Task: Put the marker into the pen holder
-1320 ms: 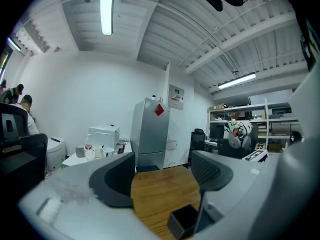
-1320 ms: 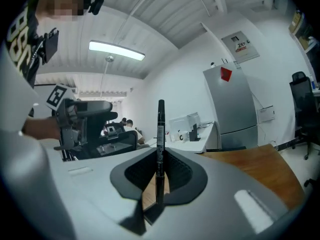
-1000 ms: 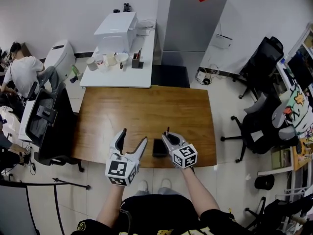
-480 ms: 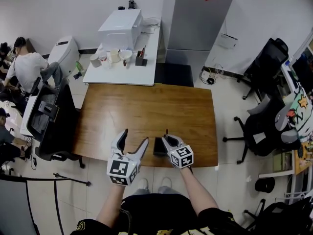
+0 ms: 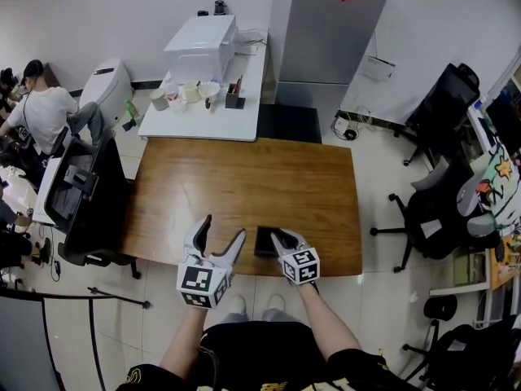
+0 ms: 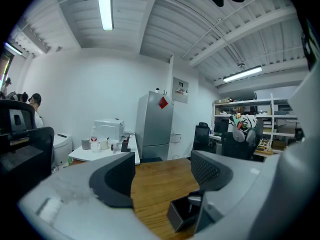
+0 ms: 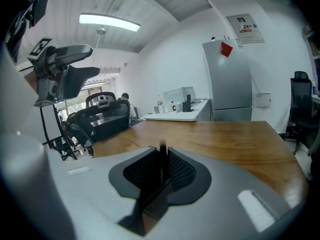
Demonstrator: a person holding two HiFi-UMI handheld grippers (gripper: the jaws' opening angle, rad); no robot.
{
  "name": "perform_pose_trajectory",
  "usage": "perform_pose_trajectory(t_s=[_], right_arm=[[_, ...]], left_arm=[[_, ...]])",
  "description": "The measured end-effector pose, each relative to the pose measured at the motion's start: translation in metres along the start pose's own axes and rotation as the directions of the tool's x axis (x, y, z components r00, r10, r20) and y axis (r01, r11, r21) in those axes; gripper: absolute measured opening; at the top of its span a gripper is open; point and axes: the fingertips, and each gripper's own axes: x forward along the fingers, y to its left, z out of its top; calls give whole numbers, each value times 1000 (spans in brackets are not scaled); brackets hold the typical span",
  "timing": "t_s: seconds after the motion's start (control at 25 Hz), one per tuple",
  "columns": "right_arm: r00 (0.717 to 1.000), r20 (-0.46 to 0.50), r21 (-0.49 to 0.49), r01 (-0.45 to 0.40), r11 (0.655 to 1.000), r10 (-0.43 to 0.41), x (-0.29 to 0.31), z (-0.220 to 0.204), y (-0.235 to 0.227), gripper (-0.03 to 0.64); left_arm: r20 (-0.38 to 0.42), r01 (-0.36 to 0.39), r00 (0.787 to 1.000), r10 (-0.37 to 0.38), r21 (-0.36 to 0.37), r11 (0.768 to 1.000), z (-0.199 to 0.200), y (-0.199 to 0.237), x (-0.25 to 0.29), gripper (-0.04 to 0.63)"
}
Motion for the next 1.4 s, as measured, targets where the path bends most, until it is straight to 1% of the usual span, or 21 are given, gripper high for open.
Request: perform_pose_trajectory(t_s=[0.16,0.24,0.36,0.48,0.64,0.72,0.8,0.92,1.0,1.08,1.24,1.4], right_arm=[[1000,-9,12,-4,1000,4,-4,-7,1,79],[1000,4,17,-6,1000,6,-8,-3,2,120],[998,60,21,-11,1000,10,-18,18,6,171],[988,152,3,-10,1000,9,-39,57,13,190],[955,295,-54,37,998,-19,-81,125,23,199],[931,363,-63,74,995,-46,-104,154,26,209],[903,423,-61,114,992,-78,-128,177,29,236],[865,477,-46,199,979,-154,-160,196,29,303],[842,495,-37,265,964,-213,-178,201,28,326],[824,506,-19,304,952,-254,-190,202,26,339],[813,507,31,313,949,-285,-197,196,28,347],[823,490,38,308,951,-286,-195,188,46,347]], left_arm=[[-2,4,1000,-4,3,1000,-1,-4,0,354],[-1,6,1000,-6,5,1000,-1,-6,0,354],[0,8,1000,-8,5,1000,-2,-8,-1,354],[9,8,1000,-8,1,1000,0,-10,-3,354],[28,1,1000,-1,-4,1000,5,-11,-8,354],[43,-3,999,3,-4,1000,11,-11,-12,354],[63,-7,998,7,0,1000,17,-10,-18,354],[91,-15,996,15,6,1000,26,-9,-28,354],[116,-22,993,22,2,1000,32,-8,-34,353],[131,-25,991,23,8,1000,37,-7,-40,353],[138,-6,990,2,28,1000,40,-9,-48,350],[147,25,989,-29,31,999,40,-13,-57,350]])
